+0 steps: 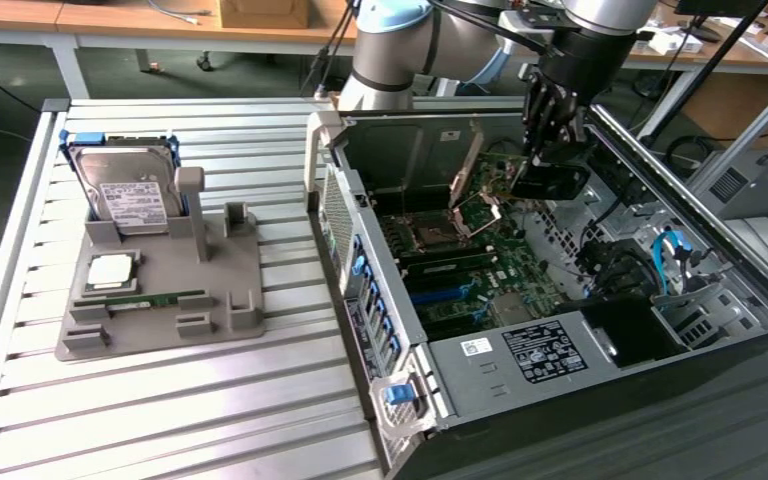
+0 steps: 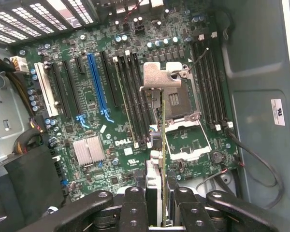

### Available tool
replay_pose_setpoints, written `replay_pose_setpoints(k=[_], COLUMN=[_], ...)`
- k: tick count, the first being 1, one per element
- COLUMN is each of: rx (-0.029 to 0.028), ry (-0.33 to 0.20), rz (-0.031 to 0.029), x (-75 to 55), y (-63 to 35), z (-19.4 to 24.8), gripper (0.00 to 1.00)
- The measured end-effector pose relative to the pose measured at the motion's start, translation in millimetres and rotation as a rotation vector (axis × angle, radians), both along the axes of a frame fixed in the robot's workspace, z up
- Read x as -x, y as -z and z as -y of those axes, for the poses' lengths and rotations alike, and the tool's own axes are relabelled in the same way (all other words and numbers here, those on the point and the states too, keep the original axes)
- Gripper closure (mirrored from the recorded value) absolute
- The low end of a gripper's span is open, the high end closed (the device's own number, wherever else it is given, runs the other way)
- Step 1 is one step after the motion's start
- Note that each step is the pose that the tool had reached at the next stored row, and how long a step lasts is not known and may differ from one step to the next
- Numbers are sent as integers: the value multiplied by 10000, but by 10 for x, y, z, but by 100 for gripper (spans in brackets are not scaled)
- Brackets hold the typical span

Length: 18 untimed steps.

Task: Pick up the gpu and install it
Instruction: 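Insert the gpu into the slot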

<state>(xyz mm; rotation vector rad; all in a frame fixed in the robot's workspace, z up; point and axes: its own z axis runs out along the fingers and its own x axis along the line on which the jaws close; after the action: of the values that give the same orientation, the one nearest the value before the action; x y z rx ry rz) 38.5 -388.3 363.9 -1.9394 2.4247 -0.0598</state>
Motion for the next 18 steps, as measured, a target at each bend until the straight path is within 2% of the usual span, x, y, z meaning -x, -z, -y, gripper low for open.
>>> replay_pose_setpoints(k=[18], rx=[78], ry=[-434], rz=[0], x=[0], y=[0], z=[0], gripper=[73])
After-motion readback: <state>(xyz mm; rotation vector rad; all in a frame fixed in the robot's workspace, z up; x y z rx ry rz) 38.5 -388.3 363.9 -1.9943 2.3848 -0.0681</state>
